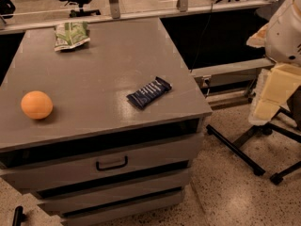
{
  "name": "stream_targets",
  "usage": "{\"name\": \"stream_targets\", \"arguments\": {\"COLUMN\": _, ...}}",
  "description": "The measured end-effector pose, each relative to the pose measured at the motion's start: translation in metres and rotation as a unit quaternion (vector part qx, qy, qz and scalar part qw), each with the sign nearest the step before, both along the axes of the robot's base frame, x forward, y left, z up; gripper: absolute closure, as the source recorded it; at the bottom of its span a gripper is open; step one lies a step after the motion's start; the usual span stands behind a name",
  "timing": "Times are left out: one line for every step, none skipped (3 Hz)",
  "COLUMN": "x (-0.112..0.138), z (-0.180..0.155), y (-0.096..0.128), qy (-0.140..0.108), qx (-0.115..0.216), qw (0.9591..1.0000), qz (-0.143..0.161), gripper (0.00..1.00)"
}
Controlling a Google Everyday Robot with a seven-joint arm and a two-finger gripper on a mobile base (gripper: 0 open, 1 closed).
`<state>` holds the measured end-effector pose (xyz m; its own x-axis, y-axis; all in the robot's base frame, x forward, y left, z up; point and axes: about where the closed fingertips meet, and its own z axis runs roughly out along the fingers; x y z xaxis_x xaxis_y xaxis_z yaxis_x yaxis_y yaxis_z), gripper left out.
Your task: Move rxbar blueberry near green jalapeno chip bag
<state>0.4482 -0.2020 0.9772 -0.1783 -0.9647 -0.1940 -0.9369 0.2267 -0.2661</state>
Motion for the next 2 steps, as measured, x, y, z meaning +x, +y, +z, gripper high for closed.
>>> {"name": "stream_targets", "arguments": {"x": 0.032, "z": -0.013, "y": 0.029, "qy": 0.004, "qx": -0.004, "qw": 0.9985, "qz": 0.055, "gripper": 0.00}}
{"name": "stream_targets", "arguments": {"x": 0.078, "z": -0.037, "y": 0.070, "qy": 0.011, "qx": 0.004, "qw": 0.9920, "qz": 0.126, "gripper": 0.00}}
